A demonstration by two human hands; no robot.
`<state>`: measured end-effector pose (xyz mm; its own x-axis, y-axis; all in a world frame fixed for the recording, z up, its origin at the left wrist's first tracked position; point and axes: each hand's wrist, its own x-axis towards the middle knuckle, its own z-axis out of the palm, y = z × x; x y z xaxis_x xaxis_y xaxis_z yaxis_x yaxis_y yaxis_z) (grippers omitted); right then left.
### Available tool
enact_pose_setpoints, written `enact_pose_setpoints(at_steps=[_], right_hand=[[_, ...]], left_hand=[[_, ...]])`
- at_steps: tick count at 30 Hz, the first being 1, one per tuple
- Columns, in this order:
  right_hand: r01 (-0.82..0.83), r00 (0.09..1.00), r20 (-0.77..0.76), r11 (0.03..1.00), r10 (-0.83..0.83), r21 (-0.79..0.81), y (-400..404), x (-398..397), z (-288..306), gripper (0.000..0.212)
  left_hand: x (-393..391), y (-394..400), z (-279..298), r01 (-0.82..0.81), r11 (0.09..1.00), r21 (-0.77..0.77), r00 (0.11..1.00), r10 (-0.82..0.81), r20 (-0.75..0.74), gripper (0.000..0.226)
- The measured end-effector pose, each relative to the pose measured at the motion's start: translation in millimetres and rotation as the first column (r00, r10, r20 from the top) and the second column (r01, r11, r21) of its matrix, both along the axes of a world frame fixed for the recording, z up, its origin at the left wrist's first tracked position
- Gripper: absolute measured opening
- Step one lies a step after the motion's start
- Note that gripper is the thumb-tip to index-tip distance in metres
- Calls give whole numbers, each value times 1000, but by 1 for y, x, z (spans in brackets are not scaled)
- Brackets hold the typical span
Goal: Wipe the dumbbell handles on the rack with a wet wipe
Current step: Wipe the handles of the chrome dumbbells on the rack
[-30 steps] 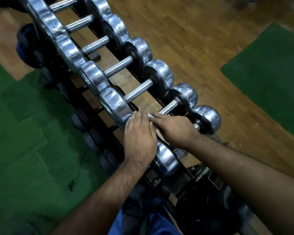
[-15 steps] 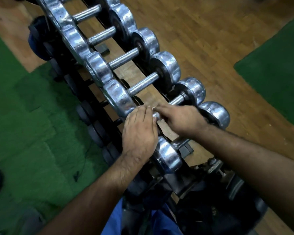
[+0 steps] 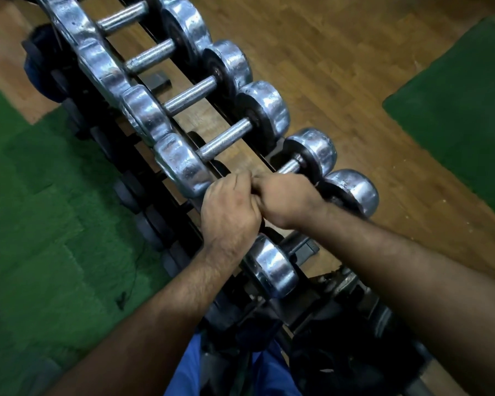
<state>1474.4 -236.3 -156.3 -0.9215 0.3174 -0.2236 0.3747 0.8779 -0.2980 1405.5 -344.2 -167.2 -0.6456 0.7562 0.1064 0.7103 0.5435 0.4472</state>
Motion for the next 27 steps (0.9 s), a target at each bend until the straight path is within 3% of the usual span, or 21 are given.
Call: enact_pose_setpoints(at_steps=[5, 9, 13, 16, 20, 24, 27], right_hand=[[174, 984, 11, 963, -180, 206, 41, 18, -2, 36], [24, 999, 34, 993, -28, 113, 6, 14, 3, 59], [225, 970, 28, 933, -242, 282, 30, 16, -2, 36], [86, 988, 104, 970, -111, 227, 6, 10, -1, 36], [273, 957, 8, 912, -289, 306, 21, 20, 1, 31], [131, 982, 93, 952, -162, 275, -2, 17, -1, 50], [225, 966, 36, 905, -254, 361, 23, 16, 5, 44]], left_hand=[[-2, 0, 2, -13, 999, 46, 1000, 12, 8, 41], [-7, 2, 4, -22, 999, 42, 998, 19, 60, 41], [-7, 1, 1, -17, 998, 59, 999, 16, 29, 36], [-7, 1, -1, -22, 997, 68, 999, 19, 46, 30], [-8, 0, -3, -13, 998, 61, 999, 11, 33, 20], [-10, 3, -3, -13, 999, 42, 999, 11, 45, 15], [-9, 1, -2, 1, 1000, 17, 1000, -2, 22, 11]])
